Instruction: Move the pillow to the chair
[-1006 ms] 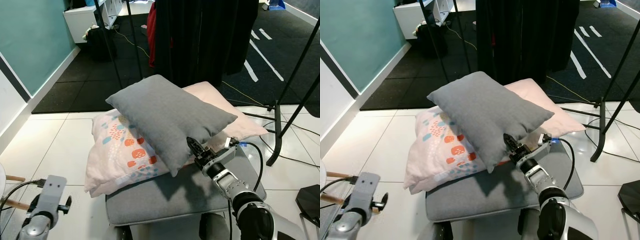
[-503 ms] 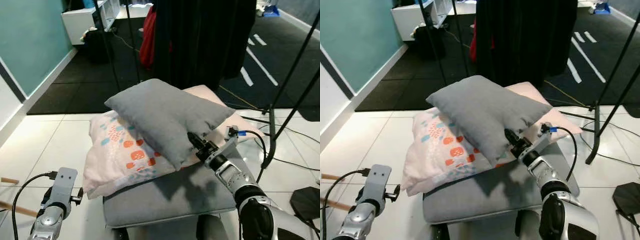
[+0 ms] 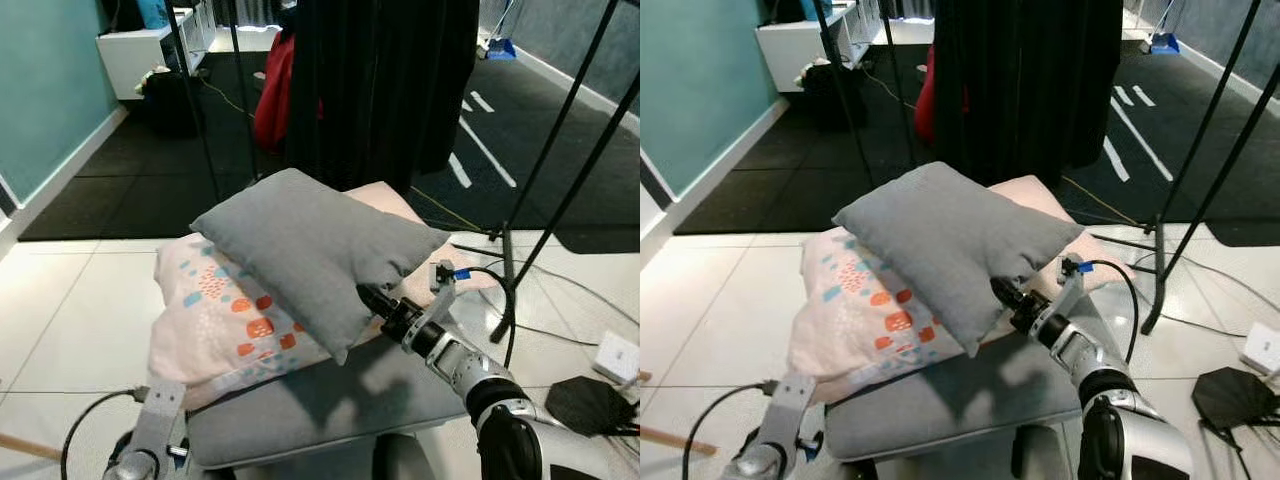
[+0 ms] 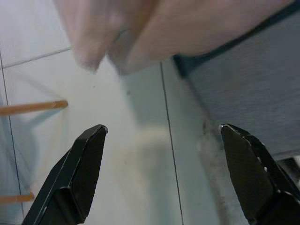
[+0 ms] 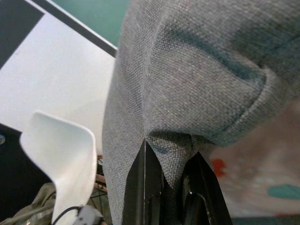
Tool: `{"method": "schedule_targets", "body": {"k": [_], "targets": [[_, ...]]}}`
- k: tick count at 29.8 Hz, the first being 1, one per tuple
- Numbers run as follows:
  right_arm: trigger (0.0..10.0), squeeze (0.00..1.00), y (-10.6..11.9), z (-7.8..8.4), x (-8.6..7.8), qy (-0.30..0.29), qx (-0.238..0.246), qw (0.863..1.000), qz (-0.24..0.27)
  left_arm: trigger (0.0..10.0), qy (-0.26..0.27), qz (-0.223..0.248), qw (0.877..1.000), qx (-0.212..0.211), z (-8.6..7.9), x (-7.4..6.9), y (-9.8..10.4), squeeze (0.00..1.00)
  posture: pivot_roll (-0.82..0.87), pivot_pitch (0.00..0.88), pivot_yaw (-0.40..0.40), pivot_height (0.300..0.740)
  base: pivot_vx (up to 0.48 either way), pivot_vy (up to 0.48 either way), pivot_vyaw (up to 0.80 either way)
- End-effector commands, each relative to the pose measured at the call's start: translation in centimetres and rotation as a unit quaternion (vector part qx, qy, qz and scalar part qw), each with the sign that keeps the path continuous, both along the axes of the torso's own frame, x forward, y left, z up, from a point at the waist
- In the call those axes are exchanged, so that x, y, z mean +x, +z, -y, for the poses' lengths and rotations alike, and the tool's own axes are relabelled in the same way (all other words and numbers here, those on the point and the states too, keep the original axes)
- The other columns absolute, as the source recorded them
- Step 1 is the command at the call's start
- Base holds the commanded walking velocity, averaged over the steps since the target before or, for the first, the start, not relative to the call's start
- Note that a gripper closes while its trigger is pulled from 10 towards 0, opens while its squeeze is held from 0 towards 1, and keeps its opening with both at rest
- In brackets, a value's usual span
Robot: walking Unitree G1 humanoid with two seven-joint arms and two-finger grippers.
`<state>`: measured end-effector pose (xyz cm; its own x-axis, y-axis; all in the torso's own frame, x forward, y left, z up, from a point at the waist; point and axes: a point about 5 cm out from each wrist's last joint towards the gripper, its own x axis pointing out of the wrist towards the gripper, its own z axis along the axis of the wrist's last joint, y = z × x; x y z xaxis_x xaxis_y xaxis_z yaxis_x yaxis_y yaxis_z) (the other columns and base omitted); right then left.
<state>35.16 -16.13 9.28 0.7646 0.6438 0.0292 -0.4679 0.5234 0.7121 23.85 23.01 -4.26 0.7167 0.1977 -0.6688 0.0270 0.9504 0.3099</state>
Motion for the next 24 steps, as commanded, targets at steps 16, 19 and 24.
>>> {"method": "schedule_targets", "body": {"k": [16,19,24], "targets": [[0.0,0.0,1.08,-0.41,0.48,0.014,0.001,1.0,0.027,10.0,-0.023,-0.03,0.999,0.018,0.3,-0.32,-0.43,0.0,-0.12,0.06,-0.063,0.636,0.0,0.0,0.0],[0.0,0.0,1.2,-0.35,0.5,0.015,0.006,0.999,0.03,10.0,-0.027,-0.034,0.999,0.021,0.29,-0.48,-0.54,0.0,-0.12,0.06,-0.064,0.646,0.0,0.0,0.0],[0.0,0.0,1.31,-0.29,0.52,0.017,0.008,0.999,0.032,10.0,-0.029,-0.037,0.999,0.024,0.3,-0.54,-0.58,0.0,-0.12,0.06,-0.064,0.66,0.0,0.0,0.0]]}}
